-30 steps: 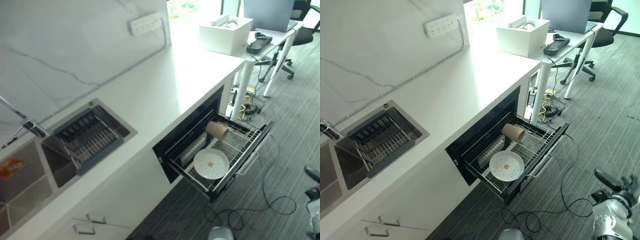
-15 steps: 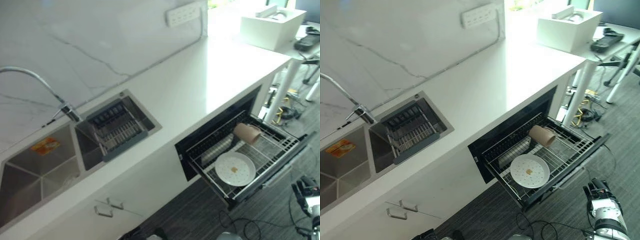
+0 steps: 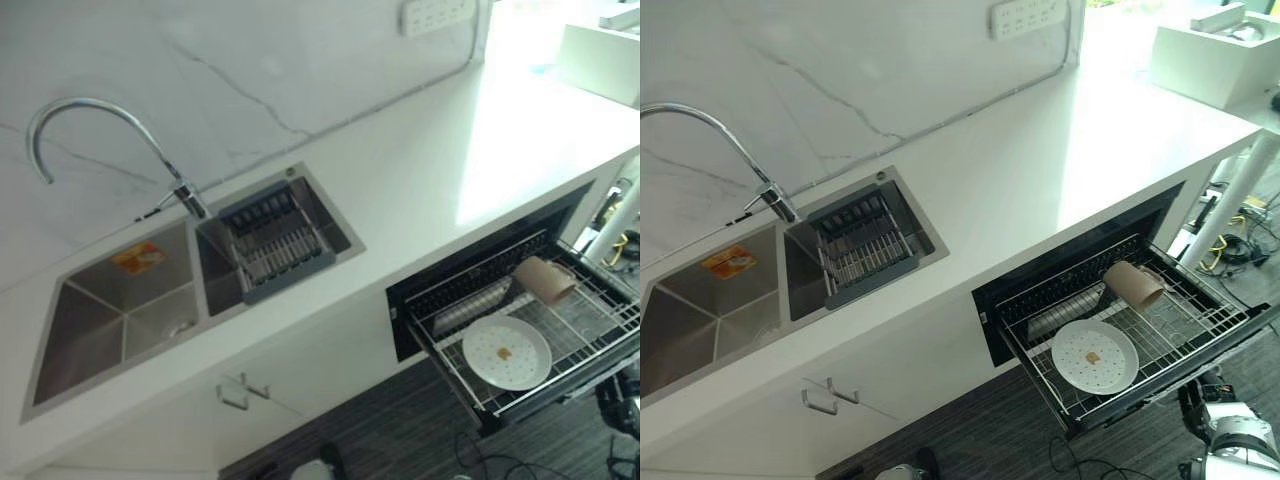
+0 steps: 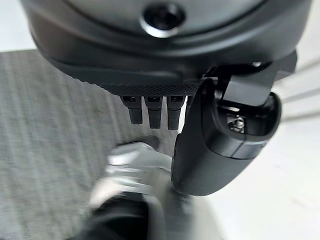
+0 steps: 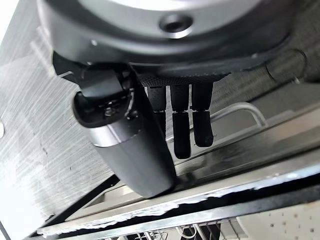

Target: Place the dishes in the dishwasher.

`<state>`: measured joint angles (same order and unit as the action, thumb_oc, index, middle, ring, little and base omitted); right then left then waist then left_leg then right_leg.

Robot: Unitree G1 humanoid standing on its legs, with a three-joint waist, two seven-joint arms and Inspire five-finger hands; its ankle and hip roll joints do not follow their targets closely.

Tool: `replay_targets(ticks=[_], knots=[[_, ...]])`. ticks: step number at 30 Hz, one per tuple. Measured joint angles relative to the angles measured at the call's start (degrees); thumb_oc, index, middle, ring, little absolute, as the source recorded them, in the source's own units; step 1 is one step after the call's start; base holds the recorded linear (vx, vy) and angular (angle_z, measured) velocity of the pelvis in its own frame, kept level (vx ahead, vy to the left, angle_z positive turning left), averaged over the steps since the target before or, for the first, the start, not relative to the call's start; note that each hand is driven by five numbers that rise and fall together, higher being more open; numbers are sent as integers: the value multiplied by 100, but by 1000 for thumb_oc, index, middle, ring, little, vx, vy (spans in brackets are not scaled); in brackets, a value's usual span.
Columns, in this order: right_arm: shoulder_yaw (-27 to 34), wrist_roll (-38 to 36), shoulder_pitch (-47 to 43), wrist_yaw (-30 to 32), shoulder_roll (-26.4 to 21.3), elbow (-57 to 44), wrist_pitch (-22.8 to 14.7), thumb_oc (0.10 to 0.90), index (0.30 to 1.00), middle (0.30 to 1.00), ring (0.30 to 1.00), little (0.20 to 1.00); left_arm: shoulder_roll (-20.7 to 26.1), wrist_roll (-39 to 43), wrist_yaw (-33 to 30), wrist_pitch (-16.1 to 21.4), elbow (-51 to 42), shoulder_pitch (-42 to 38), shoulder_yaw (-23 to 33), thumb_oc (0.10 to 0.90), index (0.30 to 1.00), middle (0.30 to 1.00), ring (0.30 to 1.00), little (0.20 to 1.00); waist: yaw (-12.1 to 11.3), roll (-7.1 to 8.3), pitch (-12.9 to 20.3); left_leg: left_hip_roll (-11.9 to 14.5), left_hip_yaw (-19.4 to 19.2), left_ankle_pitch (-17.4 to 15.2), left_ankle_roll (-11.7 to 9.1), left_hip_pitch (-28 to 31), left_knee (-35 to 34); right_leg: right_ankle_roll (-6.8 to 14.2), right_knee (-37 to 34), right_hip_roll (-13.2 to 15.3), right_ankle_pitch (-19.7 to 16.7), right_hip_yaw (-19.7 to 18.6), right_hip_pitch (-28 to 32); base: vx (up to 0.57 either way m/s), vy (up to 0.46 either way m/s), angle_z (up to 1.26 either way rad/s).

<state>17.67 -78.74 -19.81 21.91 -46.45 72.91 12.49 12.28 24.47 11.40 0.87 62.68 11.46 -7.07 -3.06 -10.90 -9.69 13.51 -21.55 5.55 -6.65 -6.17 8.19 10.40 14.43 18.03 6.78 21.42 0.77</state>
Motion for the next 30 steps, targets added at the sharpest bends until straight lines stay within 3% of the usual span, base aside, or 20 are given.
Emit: replay_targets(ticks=[5, 8, 16, 20, 23, 27, 30], knots=[[-143, 209, -70, 92, -55, 13, 6, 400, 300, 300, 300, 300, -13, -1, 11, -89, 192, 309, -3, 800, 900, 900, 900, 900, -71, 16, -59, -75, 244, -146, 54, -184, 190, 38, -303, 19, -132, 336, 303, 68, 46, 28], [-374, 224, -177, 144, -34, 128, 236, 400, 300, 300, 300, 300, -26, 2, 5, -89, 270, 342, 11, 800, 900, 900, 900, 900, -199, 101, -120, -103, 346, -339, 116, -236, 403, 90, -526, 2, -196, 481, 604, 62, 39, 19], [-514, 226, -800, 405, 109, 381, 377, 400, 300, 300, 300, 300, -20, 16, -6, -36, 217, 258, 17, 800, 900, 900, 900, 900, -757, 369, -302, -484, 801, -634, 361, -864, 1151, 232, -627, 264, -297, 1141, 912, 61, 44, 44], [-579, 231, -1164, 576, 81, 473, 159, 400, 300, 300, 300, 300, -13, 217, -11, 57, 214, 290, 47, 800, 900, 900, 900, 900, -1234, 314, -337, -892, 953, -888, 533, -1205, 1484, 241, -606, 563, -273, 1717, 1201, 103, 85, 69], [-810, 426, -1460, 878, -71, 1090, 151, 400, 300, 300, 300, 300, 5, 213, -29, 72, 263, 309, 65, 800, 900, 900, 900, 900, -1416, 235, -368, -1077, 936, -1081, 724, -1411, 1796, 221, -513, 782, -263, 2026, 1302, 38, 89, 56], [-1010, 502, -1540, 559, -126, 1179, 263, 400, 300, 300, 300, 300, 29, 206, 47, 47, 245, 255, 71, 800, 900, 900, 900, 900, -1428, 223, -593, -1384, 1013, -1172, 866, -1771, 2077, 158, -465, 971, -311, 2115, 1234, 50, 118, 31], [-1138, 767, -1591, 320, -305, 1226, 250, 400, 300, 300, 300, 300, 30, 217, 55, 59, 185, 197, 74, 800, 900, 900, 900, 900, -1421, 115, -709, -1463, 1047, -1191, 898, -1774, 2038, 1, -455, 1065, -337, 2076, 1190, 8, 83, 4]])
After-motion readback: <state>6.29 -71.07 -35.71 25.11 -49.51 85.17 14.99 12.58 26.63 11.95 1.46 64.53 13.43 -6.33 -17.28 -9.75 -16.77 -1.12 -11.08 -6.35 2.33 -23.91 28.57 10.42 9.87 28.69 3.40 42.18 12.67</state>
